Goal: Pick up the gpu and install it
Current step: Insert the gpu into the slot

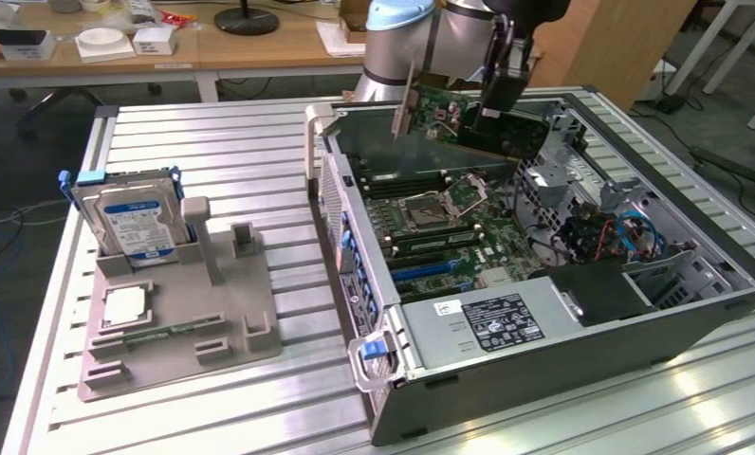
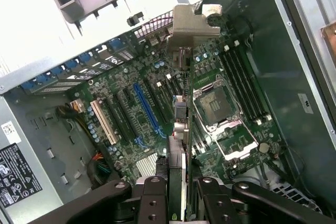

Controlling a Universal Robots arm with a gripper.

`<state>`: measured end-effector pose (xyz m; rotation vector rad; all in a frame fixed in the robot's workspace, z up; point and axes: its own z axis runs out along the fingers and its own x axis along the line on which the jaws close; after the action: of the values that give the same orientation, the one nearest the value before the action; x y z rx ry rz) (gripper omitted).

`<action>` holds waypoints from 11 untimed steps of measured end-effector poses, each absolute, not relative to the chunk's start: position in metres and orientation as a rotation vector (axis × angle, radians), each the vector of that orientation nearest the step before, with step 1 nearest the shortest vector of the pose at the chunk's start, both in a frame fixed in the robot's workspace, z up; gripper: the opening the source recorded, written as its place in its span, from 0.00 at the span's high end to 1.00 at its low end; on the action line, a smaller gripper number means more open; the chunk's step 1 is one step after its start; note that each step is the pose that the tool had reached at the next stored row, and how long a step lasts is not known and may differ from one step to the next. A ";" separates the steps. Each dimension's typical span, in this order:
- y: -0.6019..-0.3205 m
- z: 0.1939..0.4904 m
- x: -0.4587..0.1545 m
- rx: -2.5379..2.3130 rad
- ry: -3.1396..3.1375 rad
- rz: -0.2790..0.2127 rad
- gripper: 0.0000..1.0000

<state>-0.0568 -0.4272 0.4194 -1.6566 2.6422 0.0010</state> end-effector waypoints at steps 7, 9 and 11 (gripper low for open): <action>-0.427 0.419 -0.057 -1.822 2.531 0.003 0.74; -0.427 0.419 -0.057 -1.863 2.501 0.004 0.74; -0.427 0.419 -0.057 -1.900 2.473 0.004 0.74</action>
<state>-0.0568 -0.4272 0.4193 -1.8998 2.4733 0.0043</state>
